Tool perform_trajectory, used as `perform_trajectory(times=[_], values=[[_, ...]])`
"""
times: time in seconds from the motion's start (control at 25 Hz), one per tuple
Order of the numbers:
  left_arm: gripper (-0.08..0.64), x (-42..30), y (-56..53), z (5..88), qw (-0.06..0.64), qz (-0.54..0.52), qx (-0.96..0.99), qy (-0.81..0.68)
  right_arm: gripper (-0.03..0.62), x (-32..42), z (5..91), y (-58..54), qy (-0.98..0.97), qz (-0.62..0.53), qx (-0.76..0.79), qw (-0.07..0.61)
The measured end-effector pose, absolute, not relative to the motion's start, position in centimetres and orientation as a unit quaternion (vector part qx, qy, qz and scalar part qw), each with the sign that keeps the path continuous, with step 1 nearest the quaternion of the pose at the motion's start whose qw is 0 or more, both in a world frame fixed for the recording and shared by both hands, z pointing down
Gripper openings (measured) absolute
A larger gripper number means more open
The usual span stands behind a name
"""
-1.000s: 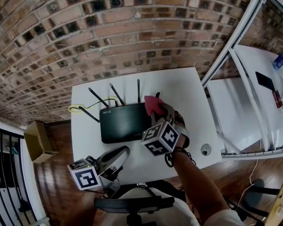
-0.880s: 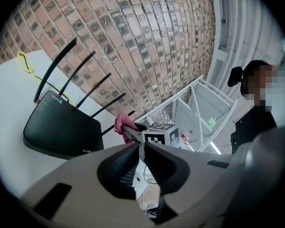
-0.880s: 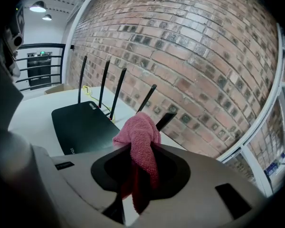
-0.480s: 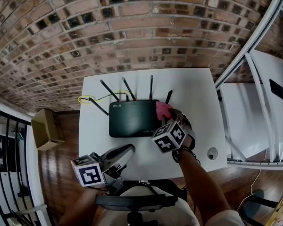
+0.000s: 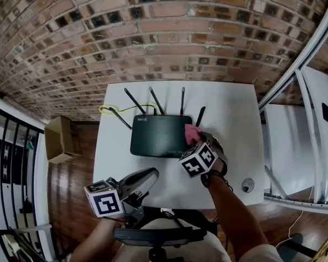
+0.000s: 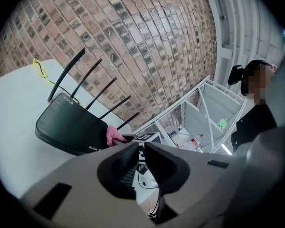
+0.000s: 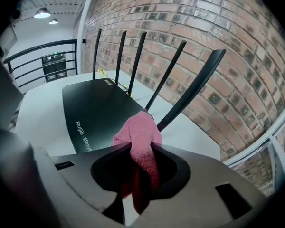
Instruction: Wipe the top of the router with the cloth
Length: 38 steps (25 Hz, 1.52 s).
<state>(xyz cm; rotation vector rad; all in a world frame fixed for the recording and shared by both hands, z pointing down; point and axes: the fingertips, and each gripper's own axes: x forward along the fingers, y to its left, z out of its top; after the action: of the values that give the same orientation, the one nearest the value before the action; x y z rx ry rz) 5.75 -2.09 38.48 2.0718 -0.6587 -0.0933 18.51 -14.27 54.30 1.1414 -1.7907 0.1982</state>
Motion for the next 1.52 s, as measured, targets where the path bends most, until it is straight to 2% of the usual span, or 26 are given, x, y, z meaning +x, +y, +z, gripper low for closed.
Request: perform_trajectory(times=[0.64, 0.84, 0.96, 1.16, 1.52], values=[[0.043, 2.6, -2.4, 38.8, 0.460, -0.062, 0.839, -0.283, 0.106, 17.5, 55.1, -14.4, -0.743, 0.075, 0.458, 0.483], [0.043, 0.7, -3.2, 40.3, 0.472, -0.044, 0.836, -0.277, 0.106, 16.3, 51.9, -14.8, -0.744, 0.094, 0.507, 0.426], [0.043, -1.0, -4.1, 40.7, 0.473, -0.042, 0.837, -0.271, 0.106, 13.8, 50.0, -15.6, -0.752, 0.114, 0.522, 0.386], [0.043, -4.7, -4.9, 40.3, 0.496, -0.049, 0.828, -0.256, 0.109, 7.6, 50.0, -17.1, -0.763, 0.220, 0.507, 0.335], [0.043, -12.8, -6.9, 41.4, 0.504, -0.055, 0.824, -0.252, 0.110, -3.6, 53.5, -21.2, -0.751, 0.302, 0.489, 0.325]])
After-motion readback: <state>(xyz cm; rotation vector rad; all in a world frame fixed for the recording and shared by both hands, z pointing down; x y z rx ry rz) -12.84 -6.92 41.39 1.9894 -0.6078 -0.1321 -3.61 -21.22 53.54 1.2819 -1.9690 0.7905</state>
